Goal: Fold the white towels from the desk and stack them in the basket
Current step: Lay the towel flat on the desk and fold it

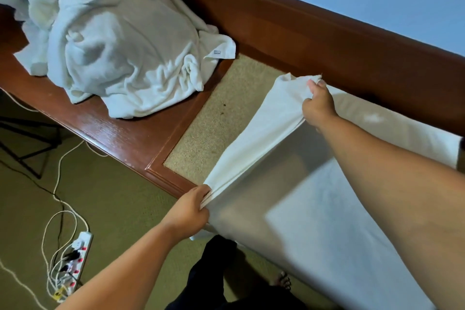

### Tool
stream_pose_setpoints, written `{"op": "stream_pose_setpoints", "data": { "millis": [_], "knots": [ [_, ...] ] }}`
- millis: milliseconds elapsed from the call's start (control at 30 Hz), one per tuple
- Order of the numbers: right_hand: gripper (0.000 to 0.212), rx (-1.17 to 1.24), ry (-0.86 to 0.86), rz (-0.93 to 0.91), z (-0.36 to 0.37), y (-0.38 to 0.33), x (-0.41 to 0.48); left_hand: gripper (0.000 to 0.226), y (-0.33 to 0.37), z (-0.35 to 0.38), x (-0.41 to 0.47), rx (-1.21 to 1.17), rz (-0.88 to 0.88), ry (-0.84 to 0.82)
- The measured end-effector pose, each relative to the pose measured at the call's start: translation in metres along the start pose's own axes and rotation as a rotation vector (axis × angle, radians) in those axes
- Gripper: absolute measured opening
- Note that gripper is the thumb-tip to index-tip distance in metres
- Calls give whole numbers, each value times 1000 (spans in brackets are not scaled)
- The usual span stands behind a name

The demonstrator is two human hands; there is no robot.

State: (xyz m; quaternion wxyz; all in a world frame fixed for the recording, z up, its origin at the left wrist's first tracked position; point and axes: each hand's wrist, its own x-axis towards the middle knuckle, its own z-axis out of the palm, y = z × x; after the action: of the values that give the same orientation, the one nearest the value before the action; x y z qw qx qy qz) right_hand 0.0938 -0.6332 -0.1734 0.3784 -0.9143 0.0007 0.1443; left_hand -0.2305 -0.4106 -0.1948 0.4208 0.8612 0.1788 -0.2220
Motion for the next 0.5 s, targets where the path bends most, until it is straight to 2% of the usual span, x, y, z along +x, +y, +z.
{"op": "stream_pose_setpoints", "data": {
  "millis": [100,167,233,267,300,333,400,467,500],
  "knots": [
    [66,-135,102,-111,-24,9,-12,38,23,27,-13,-68,14,-36],
    [73,-215,150,-129,-42,24,-16,48,48,56,-23,-31,79,-144],
    [76,-230,48,-40,-55,44,-15,57,69,85,-30,-96,117,-312],
    [75,-224,-21,39,-60,55,-17,54,76,98,-32,-175,135,-361],
    [72,-230,-74,117,-65,65,-21,45,78,109,-33,-239,138,-334],
    [70,-252,-107,177,-67,75,-29,32,77,114,-33,-284,130,-229],
    [68,-276,-158,246,-64,94,-55,14,68,115,-29,-289,35,126],
    [59,-217,-187,269,-52,109,-92,12,54,104,-23,-283,-153,401],
    [50,-180,-209,280,-43,114,-114,13,41,99,-19,-300,-272,467]
  ]
}}
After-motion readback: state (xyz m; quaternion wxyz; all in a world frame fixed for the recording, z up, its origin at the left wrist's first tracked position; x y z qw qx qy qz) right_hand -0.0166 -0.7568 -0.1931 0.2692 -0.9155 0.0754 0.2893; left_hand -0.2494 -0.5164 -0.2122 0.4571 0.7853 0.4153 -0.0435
